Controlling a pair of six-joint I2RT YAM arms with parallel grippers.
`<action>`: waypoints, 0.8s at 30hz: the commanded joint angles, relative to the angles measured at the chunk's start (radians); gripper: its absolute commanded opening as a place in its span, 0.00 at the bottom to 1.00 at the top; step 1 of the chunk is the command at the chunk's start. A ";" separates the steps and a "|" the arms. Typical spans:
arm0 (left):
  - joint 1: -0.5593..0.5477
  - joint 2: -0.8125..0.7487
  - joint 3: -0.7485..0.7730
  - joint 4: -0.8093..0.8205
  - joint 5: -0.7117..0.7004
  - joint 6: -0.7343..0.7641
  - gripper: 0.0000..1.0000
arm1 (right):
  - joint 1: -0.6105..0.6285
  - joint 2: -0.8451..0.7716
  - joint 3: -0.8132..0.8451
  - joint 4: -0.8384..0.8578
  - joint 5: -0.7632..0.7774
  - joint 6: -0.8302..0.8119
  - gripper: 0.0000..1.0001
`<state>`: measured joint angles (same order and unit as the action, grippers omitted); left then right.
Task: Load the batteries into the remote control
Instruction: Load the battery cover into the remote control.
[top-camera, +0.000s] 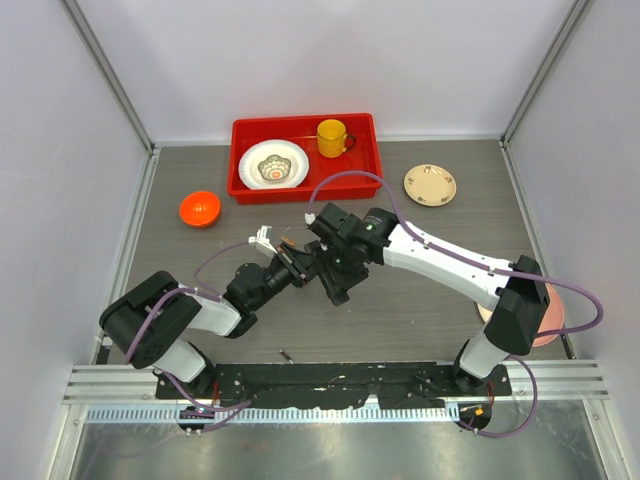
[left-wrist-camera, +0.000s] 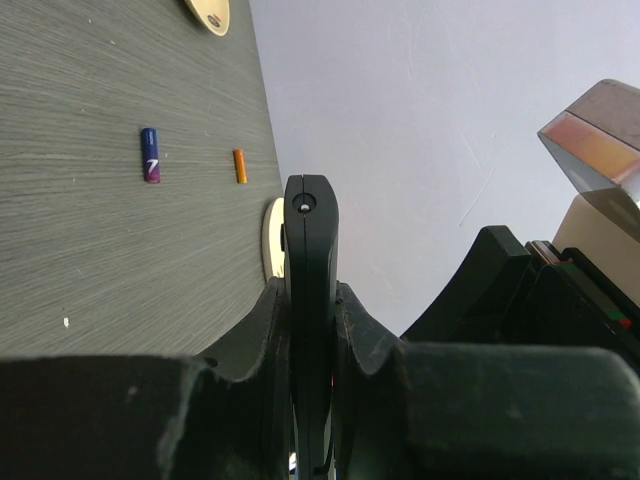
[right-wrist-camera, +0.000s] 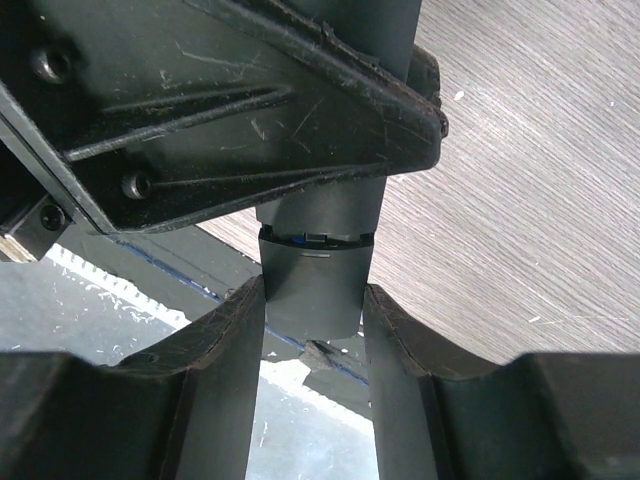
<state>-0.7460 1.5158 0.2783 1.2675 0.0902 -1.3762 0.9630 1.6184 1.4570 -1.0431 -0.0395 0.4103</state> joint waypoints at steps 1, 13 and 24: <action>-0.013 -0.022 0.033 0.279 0.020 -0.004 0.00 | 0.005 -0.023 -0.001 0.015 0.012 -0.002 0.13; -0.033 -0.051 0.030 0.279 0.022 0.000 0.00 | -0.006 -0.017 -0.006 0.031 0.013 -0.004 0.13; -0.044 -0.058 0.027 0.279 0.022 0.000 0.00 | -0.021 -0.022 -0.012 0.038 0.018 -0.010 0.12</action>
<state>-0.7708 1.5021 0.2783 1.2537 0.0856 -1.3540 0.9554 1.6184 1.4475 -1.0462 -0.0452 0.4099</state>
